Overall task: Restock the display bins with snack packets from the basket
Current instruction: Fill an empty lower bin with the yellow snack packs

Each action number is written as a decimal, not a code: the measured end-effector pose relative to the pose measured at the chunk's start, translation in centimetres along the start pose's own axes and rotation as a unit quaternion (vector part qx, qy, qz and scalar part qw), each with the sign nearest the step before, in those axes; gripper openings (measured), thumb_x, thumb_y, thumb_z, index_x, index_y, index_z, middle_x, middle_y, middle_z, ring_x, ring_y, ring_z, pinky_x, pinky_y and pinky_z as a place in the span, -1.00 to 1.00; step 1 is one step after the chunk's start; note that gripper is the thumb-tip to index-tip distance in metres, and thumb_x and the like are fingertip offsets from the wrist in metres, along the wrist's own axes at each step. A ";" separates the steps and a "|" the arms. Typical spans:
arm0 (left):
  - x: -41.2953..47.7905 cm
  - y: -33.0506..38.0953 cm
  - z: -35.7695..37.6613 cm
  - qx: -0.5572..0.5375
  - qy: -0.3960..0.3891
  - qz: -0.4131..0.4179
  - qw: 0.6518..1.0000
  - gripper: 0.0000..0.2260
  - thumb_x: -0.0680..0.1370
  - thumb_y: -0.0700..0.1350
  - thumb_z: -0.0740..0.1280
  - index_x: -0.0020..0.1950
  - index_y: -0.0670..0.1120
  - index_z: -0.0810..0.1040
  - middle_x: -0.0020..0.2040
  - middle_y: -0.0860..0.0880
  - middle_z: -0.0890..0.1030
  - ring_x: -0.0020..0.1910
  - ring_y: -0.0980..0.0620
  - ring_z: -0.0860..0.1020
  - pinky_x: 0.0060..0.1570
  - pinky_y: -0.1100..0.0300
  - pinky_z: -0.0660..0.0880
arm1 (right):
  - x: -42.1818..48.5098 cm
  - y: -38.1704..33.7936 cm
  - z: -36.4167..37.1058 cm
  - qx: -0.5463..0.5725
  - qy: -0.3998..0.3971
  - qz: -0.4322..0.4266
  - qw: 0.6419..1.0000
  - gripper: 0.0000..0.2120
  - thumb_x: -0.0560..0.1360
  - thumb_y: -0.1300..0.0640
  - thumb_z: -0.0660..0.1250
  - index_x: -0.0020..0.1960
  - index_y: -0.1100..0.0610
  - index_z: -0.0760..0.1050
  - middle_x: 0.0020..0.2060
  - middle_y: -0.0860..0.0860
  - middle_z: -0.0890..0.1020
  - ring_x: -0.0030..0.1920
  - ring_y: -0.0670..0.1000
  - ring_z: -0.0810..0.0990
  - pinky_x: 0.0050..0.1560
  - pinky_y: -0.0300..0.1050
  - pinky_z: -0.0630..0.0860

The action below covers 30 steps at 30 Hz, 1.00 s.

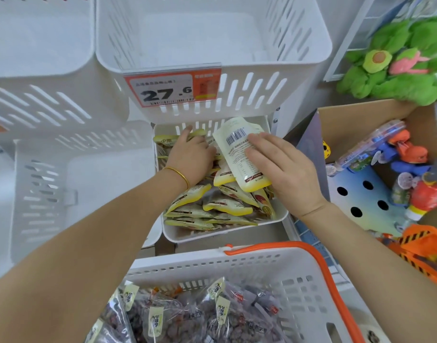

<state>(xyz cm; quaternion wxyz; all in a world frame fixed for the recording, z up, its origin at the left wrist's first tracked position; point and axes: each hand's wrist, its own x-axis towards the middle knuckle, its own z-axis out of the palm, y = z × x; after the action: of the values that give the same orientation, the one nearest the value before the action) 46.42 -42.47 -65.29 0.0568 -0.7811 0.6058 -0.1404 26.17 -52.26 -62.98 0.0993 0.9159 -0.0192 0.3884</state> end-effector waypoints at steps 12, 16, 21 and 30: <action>-0.2 0.6 -0.9 -0.023 -0.033 -0.016 0.999 -0.79 0.58 -0.08 0.17 0.13 0.03 0.56 0.02 0.06 0.61 0.20 -0.04 0.43 0.43 -0.14 -0.07 | -1.1 2.3 -0.3 0.070 -0.127 0.194 0.970 -0.49 0.37 0.26 0.48 0.30 0.16 0.46 0.31 0.09 0.50 0.16 0.19 0.56 0.08 0.08 0.54; 1.4 0.2 -1.2 0.040 0.024 0.070 0.996 -0.80 0.36 -0.05 0.48 -0.08 -0.11 0.64 0.02 -0.07 0.62 0.18 -0.14 0.49 0.33 -0.14 0.27 | -0.8 2.6 -0.8 0.074 -0.194 0.241 0.948 -0.47 0.46 0.14 0.40 0.39 0.03 0.36 0.41 -0.03 0.37 0.24 0.15 0.48 0.03 0.06 0.55; 3.8 0.6 -1.4 0.039 -0.106 0.072 0.991 -0.73 0.54 0.04 0.27 0.21 0.02 0.49 0.16 0.01 0.56 0.24 -0.08 0.44 0.30 -0.01 0.24 | 1.0 1.9 -0.7 0.036 -0.247 0.236 0.939 -0.40 0.42 0.07 0.32 0.44 -0.03 0.27 0.42 -0.09 0.32 0.29 0.07 0.42 -0.06 -0.09 0.49; 2.9 -0.5 -0.7 0.051 -0.073 0.063 0.994 -0.80 0.59 -0.05 0.20 0.15 0.01 0.55 0.12 0.01 0.60 0.32 -0.01 0.35 0.36 -0.02 0.16 | 1.7 2.4 0.5 0.041 -0.147 0.155 0.976 -0.52 0.42 0.04 0.41 0.32 0.08 0.47 0.31 0.01 0.51 0.15 0.14 0.59 -0.13 -0.05 0.58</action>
<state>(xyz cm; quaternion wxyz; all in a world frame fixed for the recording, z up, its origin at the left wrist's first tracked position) 47.31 -45.07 -64.08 0.1493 -0.7459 0.6398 -0.1096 27.43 -54.63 -61.65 -0.0037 0.9523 -0.1593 0.2601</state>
